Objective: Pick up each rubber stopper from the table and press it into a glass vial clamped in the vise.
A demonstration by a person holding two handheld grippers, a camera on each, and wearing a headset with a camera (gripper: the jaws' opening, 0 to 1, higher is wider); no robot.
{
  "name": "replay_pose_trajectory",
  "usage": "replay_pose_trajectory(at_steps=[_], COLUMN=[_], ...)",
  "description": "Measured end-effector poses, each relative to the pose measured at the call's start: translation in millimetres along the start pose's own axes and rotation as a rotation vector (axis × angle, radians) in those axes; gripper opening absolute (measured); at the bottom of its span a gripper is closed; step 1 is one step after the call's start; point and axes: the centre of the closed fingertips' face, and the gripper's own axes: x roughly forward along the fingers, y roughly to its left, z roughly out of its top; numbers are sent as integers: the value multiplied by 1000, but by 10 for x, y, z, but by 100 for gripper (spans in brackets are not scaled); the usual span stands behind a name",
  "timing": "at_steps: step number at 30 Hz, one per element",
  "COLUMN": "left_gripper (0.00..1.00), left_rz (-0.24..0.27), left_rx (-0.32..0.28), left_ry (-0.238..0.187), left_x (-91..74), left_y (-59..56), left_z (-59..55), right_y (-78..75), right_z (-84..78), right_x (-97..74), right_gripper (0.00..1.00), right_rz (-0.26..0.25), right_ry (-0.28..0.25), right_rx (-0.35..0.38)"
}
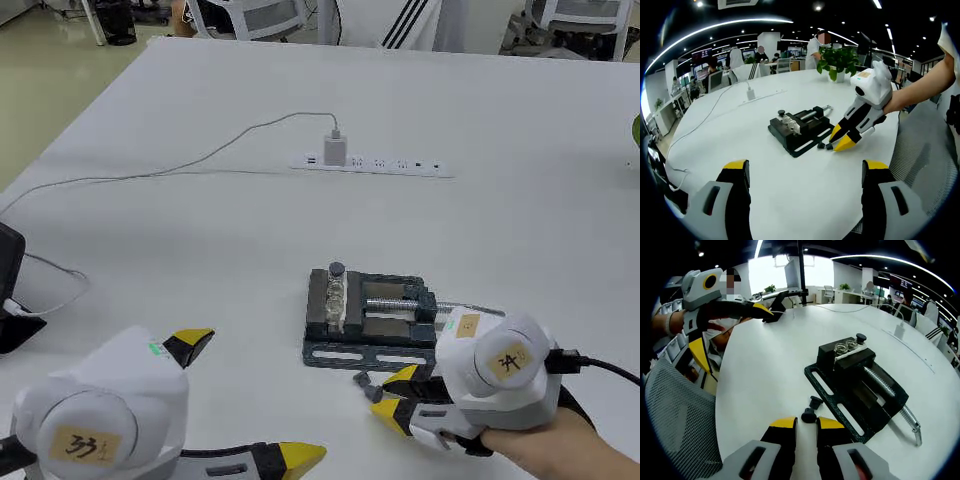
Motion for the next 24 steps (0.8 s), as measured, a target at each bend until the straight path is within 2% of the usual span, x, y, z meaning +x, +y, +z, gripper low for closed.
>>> replay_pose_trajectory(at_steps=[18, 24], left_gripper=[91, 90], left_rz=[-11, -31], left_rx=[8, 38], left_ry=[10, 24], left_x=[22, 49], left_y=[-24, -51], left_z=[-18, -19], right_y=[-9, 23], right_z=[21, 125], right_x=[7, -137], right_gripper=[8, 7], right_rz=[2, 38], right_ry=[-6, -6], right_rx=[22, 2])
